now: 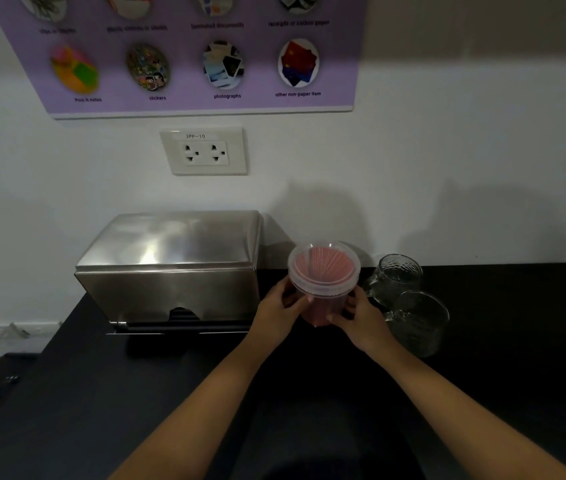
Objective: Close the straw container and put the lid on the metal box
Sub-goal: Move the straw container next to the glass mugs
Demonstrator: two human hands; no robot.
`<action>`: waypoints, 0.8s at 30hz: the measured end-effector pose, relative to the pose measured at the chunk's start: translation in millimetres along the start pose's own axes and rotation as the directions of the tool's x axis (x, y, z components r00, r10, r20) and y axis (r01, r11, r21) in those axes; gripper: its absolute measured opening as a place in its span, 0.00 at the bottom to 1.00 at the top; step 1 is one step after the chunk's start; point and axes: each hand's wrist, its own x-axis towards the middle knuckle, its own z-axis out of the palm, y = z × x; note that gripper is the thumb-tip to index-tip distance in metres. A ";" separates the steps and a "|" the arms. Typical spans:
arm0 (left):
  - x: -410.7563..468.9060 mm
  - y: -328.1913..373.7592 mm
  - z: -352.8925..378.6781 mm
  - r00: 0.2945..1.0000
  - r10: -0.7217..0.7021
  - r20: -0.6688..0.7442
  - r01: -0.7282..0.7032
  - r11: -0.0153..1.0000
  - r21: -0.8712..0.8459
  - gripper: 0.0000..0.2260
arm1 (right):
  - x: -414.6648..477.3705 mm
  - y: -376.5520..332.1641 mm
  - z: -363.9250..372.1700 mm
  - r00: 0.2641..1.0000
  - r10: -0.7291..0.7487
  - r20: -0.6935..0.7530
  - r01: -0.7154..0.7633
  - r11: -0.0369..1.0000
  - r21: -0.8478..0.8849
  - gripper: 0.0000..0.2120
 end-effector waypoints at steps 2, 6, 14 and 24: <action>3.2 0.0 3.2 1.000 0.002 -0.005 -0.002 1.000 0.003 0.24 | 4.8 -0.7 0.4 1.000 -0.008 -0.007 0.008 1.000 -0.002 0.33; 10.2 -1.8 7.1 0.999 0.019 -0.030 -0.017 0.999 0.052 0.24 | 15.6 -0.3 1.9 1.000 -0.002 -0.005 0.002 1.000 0.014 0.33; 18.6 -3.9 6.6 0.999 0.012 -0.050 -0.009 0.998 0.060 0.23 | 26.5 3.1 4.1 1.000 0.012 0.006 -0.012 1.000 0.029 0.34; 13.7 -4.1 5.8 0.999 -0.003 -0.048 0.003 1.000 -0.001 0.24 | 24.2 2.2 4.5 1.000 0.007 0.005 -0.007 1.000 0.018 0.35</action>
